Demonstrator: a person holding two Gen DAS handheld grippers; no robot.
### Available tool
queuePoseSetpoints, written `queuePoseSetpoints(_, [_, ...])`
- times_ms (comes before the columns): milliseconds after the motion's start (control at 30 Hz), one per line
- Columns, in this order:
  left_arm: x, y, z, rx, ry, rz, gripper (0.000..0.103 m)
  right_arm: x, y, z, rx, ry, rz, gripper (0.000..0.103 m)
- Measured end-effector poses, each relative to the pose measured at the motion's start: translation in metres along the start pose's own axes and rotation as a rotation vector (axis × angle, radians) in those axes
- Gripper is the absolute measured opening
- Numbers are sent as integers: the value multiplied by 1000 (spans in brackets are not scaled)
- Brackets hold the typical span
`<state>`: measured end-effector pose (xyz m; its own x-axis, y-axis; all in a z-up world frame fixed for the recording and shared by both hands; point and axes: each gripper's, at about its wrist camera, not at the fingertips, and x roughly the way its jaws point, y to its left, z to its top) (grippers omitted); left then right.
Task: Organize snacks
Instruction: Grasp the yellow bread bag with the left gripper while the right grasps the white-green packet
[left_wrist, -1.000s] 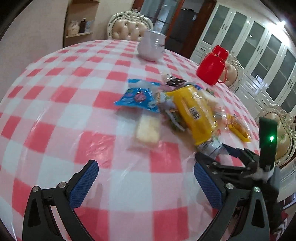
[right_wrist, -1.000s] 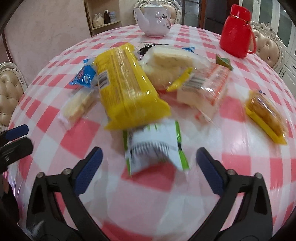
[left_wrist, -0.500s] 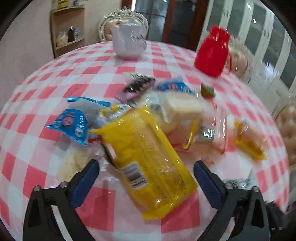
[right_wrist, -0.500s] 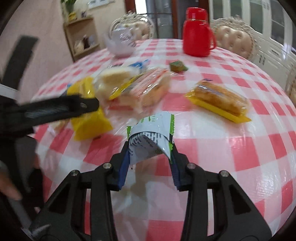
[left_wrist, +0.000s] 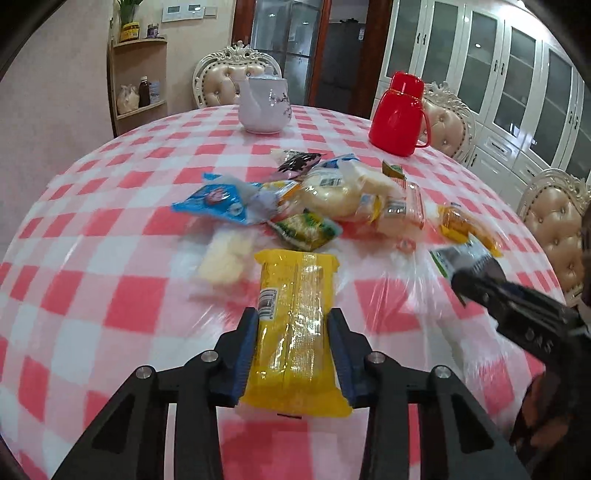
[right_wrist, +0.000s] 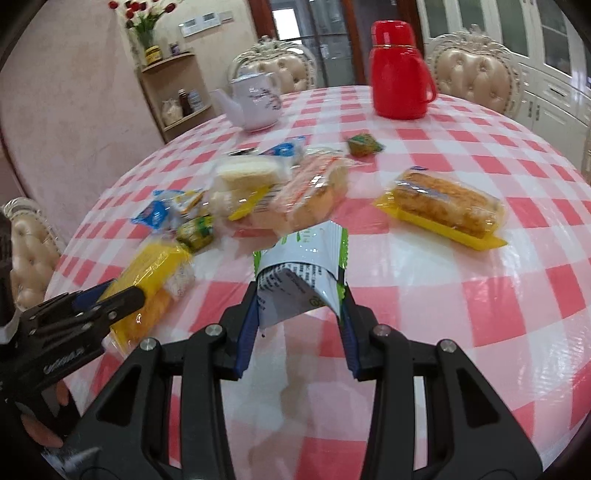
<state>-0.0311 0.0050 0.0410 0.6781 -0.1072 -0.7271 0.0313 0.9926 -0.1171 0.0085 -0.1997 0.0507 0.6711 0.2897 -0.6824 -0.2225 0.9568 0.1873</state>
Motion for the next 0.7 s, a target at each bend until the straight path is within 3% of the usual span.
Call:
queuePoseSetpoints(167, [-4, 3, -5, 65, 31, -4, 43, 5, 10, -6, -6, 15, 17, 44])
queuePoseSetpoints(200, [0, 2, -3, 73, 53, 7, 55, 6, 11, -7, 1, 19, 25, 44])
queuePoseSetpoints(233, [5, 1, -1, 76, 69, 11, 77, 7, 14, -8, -1, 16, 27, 44])
queuePoseSetpoints(300, [18, 1, 2, 78, 81, 24, 90, 6, 21, -10, -27, 9, 16, 44])
queuePoseSetpoints(400, [36, -1, 1, 101, 121, 37, 89, 5, 26, -14, -36, 8, 16, 44])
queuePoseSetpoints(467, [46, -3, -3, 117, 163, 32, 73, 4, 28, -16, -39, 7, 15, 44])
queuePoseSetpoints(500, [42, -3, -4, 123, 129, 39, 51, 4, 29, -16, -38, 6, 16, 44])
queuePoseSetpoints(600, [30, 5, -9, 77, 119, -12, 49, 2, 29, -16, -32, -1, 37, 44])
queuePoseSetpoints(700, [10, 19, -17, 68, 68, 29, 49, 3, 33, -17, -42, 4, 38, 44])
